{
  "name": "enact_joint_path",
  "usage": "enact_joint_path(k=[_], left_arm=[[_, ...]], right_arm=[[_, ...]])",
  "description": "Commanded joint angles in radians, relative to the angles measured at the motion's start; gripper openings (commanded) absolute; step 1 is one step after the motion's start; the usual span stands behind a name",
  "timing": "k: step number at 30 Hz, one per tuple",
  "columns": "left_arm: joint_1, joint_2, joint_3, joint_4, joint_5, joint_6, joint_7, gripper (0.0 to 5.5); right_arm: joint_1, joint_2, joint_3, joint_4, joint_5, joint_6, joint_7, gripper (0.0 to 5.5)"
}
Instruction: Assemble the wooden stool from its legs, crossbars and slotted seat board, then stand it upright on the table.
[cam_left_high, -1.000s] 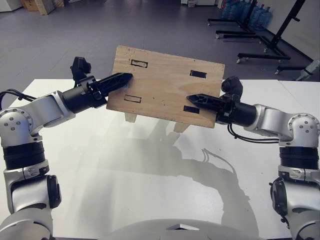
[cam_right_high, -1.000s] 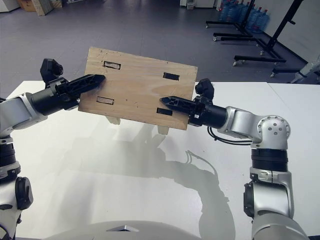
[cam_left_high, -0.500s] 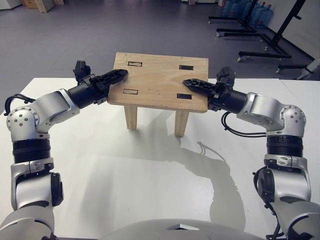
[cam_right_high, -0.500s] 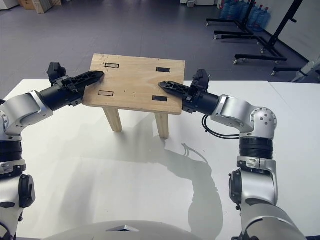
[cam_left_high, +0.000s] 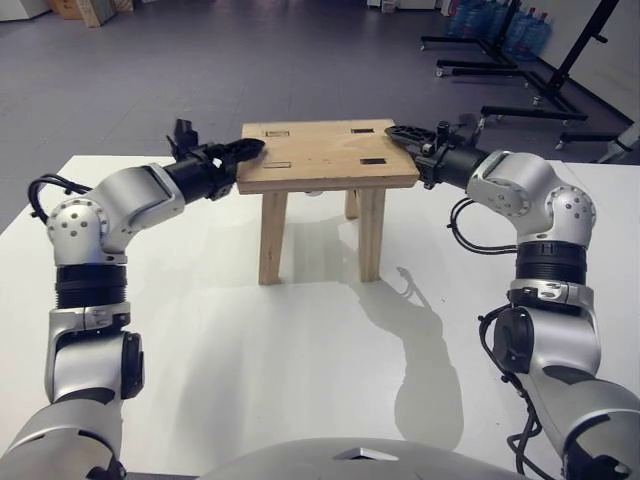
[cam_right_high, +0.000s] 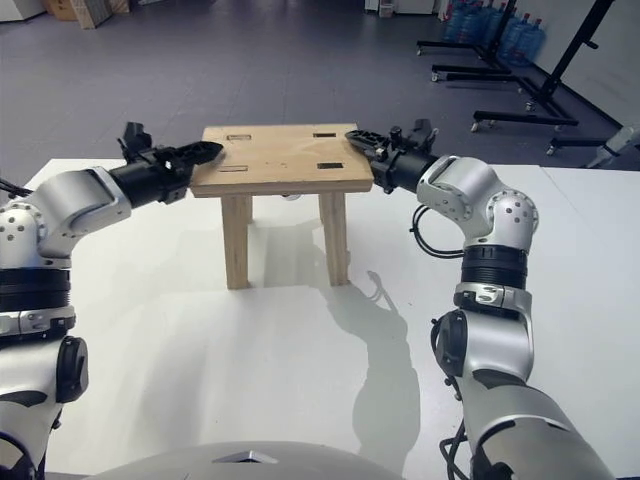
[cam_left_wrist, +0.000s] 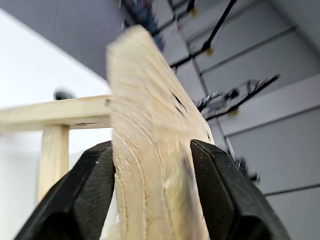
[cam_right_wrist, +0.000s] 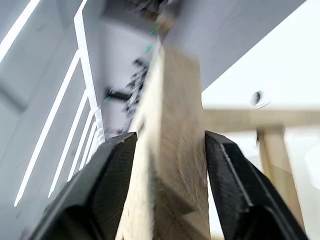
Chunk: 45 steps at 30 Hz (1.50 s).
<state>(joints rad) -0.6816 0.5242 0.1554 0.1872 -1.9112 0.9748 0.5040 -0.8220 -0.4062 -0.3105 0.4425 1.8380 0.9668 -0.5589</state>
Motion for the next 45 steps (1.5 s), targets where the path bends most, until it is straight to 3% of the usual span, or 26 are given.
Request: enact_joint_path(k=[1,13,16,23,27,30,32,37,45], left_arm=[[-0.033,-0.053,-0.028,-0.011,-0.007,0.020,0.013,3.14],[0.017,-0.002,0.094,0.155,0.147,0.041,-0.076,5.02],[0.016,0.000,0.124,0.169,0.172,0.047,-0.089,5.38],[-0.015,0.058,0.238,0.200,0.251,0.012,-0.125,5.38],[-0.031,0.121,0.241,0.151,0.475,-0.085,-0.236,5.38],[0.030,0.214,0.000,0.020,0.977,-0.334,-0.346,5.38],[0.080,0.238,-0.170,-0.010,1.293,-0.482,-0.323,5.38],[0.193,0.133,-0.161,0.042,1.558,-0.631,-0.153,5.38],[0.249,-0.054,-0.036,-0.008,1.683,-0.707,-0.111,5.38]], right_arm=[[-0.005,0.076,0.023,0.027,-0.058,0.018,-0.007,3.13],[0.068,0.043,-0.047,-0.061,-0.051,0.051,-0.015,5.37],[0.084,-0.001,-0.059,-0.052,-0.087,0.071,0.015,5.40],[0.036,-0.147,-0.129,0.008,-0.220,0.064,0.176,5.40],[0.023,-0.195,-0.102,-0.035,-0.443,-0.060,0.342,5.40],[0.095,-0.183,0.080,-0.161,-0.821,-0.303,0.446,5.40],[0.161,-0.152,0.204,-0.228,-1.072,-0.473,0.426,5.40],[0.280,-0.052,0.315,-0.257,-1.416,-0.727,0.322,5.40],[0.293,0.053,0.216,-0.181,-1.575,-0.884,0.329,5.40]])
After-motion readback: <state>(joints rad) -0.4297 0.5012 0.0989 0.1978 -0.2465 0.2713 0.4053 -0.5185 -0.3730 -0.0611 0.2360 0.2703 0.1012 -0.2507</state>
